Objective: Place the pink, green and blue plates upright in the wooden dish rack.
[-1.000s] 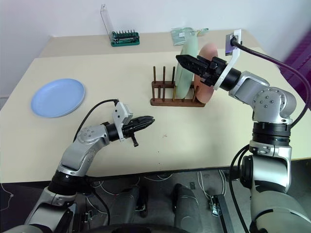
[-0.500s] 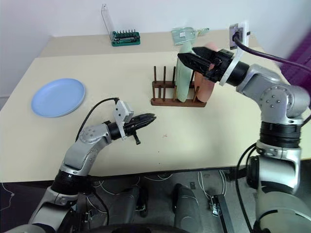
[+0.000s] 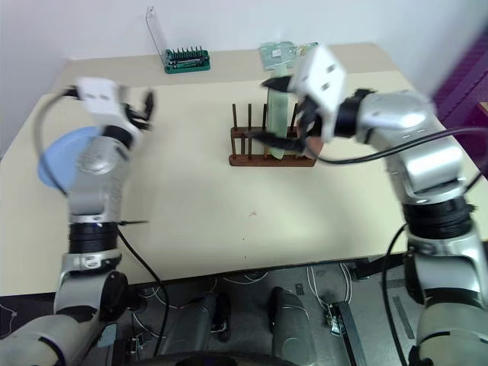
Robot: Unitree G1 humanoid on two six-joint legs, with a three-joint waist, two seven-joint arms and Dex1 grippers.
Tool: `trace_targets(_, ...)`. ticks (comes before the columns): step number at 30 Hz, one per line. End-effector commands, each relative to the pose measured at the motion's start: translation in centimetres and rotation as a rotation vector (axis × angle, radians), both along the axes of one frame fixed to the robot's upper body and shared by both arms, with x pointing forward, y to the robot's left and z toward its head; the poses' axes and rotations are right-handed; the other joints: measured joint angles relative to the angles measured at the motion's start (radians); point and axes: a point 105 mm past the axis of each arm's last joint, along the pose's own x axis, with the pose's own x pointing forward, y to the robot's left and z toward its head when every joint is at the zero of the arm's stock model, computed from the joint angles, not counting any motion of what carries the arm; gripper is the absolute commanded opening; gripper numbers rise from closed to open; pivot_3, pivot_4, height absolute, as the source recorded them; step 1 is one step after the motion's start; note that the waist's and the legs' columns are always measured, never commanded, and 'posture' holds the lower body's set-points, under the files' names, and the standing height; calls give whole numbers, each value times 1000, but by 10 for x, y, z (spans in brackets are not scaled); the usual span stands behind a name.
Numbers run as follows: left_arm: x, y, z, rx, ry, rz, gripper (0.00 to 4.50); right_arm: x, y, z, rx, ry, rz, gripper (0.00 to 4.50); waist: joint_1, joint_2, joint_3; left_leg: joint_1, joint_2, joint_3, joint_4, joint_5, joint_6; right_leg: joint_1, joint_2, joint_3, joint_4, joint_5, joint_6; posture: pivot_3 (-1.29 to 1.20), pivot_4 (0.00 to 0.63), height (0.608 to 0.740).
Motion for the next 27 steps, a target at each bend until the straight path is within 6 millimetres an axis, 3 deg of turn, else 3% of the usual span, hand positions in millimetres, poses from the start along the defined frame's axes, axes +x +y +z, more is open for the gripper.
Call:
trace_targets(1, -35, 63, -6, -116, 81, 305, 4157, -4, 11, 3, 2, -77, 29, 4500, 1, -2, 1, 0, 0, 0, 0, 0, 0, 0, 0, 0, 0, 0, 0, 0, 150, 730)
trace_targets(3, -56, 85, -27, -214, 197, 411, 4157, -2, 17, -4, 12, -64, 38, 4500, 3, -4, 1, 0, 0, 0, 1, 0, 0, 1, 0, 0, 0, 1, 1, 0, 150, 730)
trace_targets(10, -78, 78, -71, -486, 325, 447, 4157, 2, 21, -22, 5, -17, 56, 4500, 33, -12, -1, 0, -1, -3, 3, 0, -2, 4, 0, 0, -1, 1, 0, 0, 150, 730)
trace_targets(16, -56, 63, -107, -806, 347, 311, 4157, 4, 20, -32, -17, -12, 43, 4500, 23, -13, -1, 0, -1, -3, 2, 0, -2, 3, 0, -1, -1, 1, 0, 0, 150, 730)
trace_targets(19, -52, 71, -119, -883, 346, 341, 3334, 5, 18, -34, -17, -11, 28, 4500, 21, -13, -1, 0, -1, -3, 2, 1, -2, 2, 1, -1, -1, 1, 0, 0, 150, 730)
trace_targets(25, -45, 71, -119, -905, 310, 344, 156, 5, 12, -39, -24, -20, -7, 4500, 26, -14, -1, 1, -1, -2, 2, 1, -2, 3, 0, -1, -1, 1, 0, 0, 150, 730)
trace_targets(27, -42, 68, -114, -889, 293, 323, 66, 6, 11, -40, -27, -23, -15, 4500, 25, -14, -1, 1, -1, -2, 2, 1, -2, 4, 0, -1, -1, 1, 0, 0, 150, 730)
